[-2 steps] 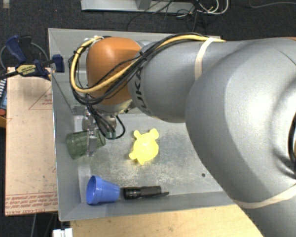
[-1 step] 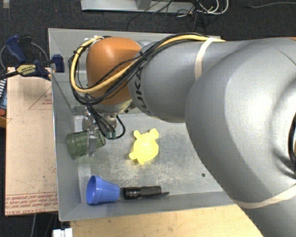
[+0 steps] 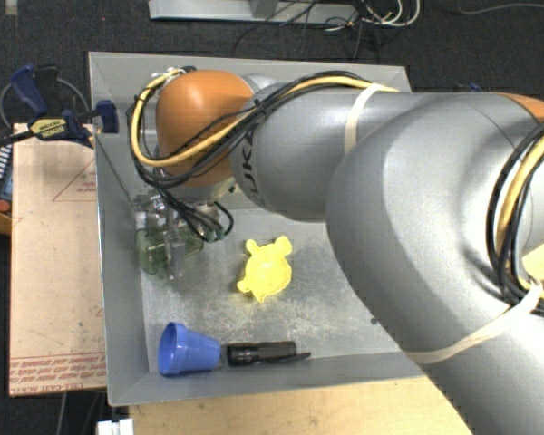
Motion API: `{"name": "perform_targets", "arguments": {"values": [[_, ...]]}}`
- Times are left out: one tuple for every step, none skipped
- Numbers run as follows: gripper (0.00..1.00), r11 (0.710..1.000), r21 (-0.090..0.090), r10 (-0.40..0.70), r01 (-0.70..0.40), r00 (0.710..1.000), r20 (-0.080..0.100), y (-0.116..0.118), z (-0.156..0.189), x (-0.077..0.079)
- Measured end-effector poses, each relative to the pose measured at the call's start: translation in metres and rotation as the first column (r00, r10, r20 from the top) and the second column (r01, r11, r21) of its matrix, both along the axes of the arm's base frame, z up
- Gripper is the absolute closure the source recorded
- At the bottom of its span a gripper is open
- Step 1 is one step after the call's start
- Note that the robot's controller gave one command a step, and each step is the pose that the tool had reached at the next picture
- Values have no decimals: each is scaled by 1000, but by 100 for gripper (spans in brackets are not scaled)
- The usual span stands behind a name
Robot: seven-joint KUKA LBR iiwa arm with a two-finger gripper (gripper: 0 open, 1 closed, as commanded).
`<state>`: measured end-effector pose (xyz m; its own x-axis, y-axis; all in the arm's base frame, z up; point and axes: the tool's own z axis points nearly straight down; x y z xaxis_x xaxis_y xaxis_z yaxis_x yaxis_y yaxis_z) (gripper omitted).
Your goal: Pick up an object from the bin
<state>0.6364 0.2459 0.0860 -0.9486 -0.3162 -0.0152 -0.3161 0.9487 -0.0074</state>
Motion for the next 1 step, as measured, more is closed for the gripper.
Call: {"name": "perform_targets", "arguments": {"values": [[100,981,7,196,-196,981,-8,-12,-15,-53]]}}
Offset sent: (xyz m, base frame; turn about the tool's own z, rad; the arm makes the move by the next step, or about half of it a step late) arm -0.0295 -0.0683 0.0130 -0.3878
